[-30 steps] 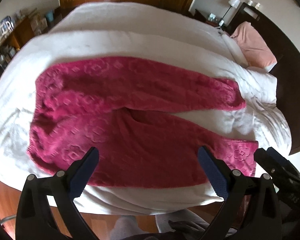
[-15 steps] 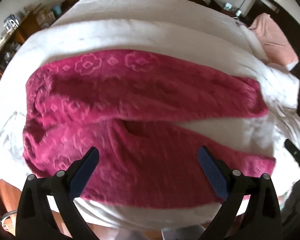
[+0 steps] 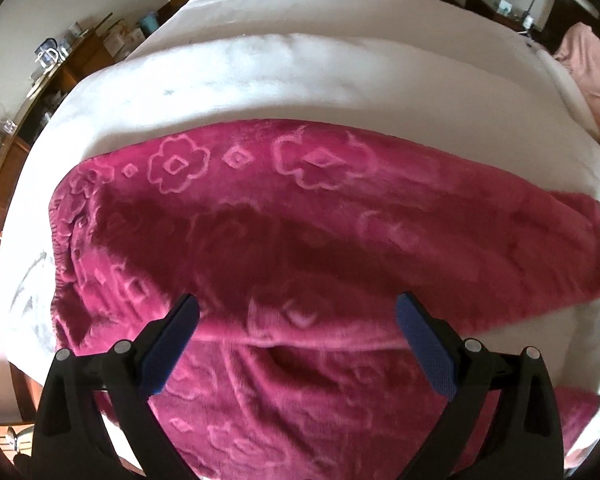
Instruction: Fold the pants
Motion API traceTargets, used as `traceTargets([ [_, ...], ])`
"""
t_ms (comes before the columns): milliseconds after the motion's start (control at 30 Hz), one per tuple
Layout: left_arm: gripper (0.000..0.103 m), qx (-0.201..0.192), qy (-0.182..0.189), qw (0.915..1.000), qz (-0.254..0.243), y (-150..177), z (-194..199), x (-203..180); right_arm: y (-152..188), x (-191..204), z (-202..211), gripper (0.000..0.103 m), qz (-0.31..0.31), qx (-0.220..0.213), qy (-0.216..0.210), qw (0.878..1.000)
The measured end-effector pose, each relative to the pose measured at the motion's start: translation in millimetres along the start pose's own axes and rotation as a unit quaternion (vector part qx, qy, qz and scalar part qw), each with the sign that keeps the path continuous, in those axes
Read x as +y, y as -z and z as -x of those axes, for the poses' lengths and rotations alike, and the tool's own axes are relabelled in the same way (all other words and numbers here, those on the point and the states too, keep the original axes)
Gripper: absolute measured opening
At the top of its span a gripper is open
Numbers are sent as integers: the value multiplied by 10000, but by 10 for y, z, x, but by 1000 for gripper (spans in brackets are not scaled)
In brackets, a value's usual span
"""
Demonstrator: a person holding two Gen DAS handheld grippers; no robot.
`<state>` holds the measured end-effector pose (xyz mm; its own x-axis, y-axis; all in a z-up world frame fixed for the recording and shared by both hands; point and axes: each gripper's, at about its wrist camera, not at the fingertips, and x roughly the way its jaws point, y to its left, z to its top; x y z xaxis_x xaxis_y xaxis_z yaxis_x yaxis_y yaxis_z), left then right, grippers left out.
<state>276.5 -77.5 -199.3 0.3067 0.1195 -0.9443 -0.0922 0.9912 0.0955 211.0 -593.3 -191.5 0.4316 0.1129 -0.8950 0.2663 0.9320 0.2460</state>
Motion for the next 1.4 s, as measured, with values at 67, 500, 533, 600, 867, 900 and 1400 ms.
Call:
traceTargets([
  [67, 98, 22, -114, 9999, -14, -67, -106, -35, -175, -119, -196, 76, -86, 67, 14, 9999],
  [500, 98, 185, -189, 9995, -200, -522, -687, -254, -524, -206, -885, 10, -74, 627, -469, 9969],
  [533, 98, 200, -201, 9994, -208, -563, -737, -273, -531, -190, -850, 9, -79, 557, -521, 9971],
  [600, 98, 211, -218, 9993, -223, -647, -836, -307, -551, -181, -727, 7, -145, 338, -616, 9974],
  [867, 98, 120, -455, 9989, -33, -1039, -1144, -333, -786, -81, -624, 6, -409, -124, -459, 9980],
  [900, 98, 128, -509, 9986, -61, -1079, -1196, -339, -792, -65, -675, 6, -416, -105, -392, 9983],
  [1400, 98, 89, -201, 9998, 21, -1124, -1227, -259, -590, 312, -430, 50, 472, -549, 890, 9934],
])
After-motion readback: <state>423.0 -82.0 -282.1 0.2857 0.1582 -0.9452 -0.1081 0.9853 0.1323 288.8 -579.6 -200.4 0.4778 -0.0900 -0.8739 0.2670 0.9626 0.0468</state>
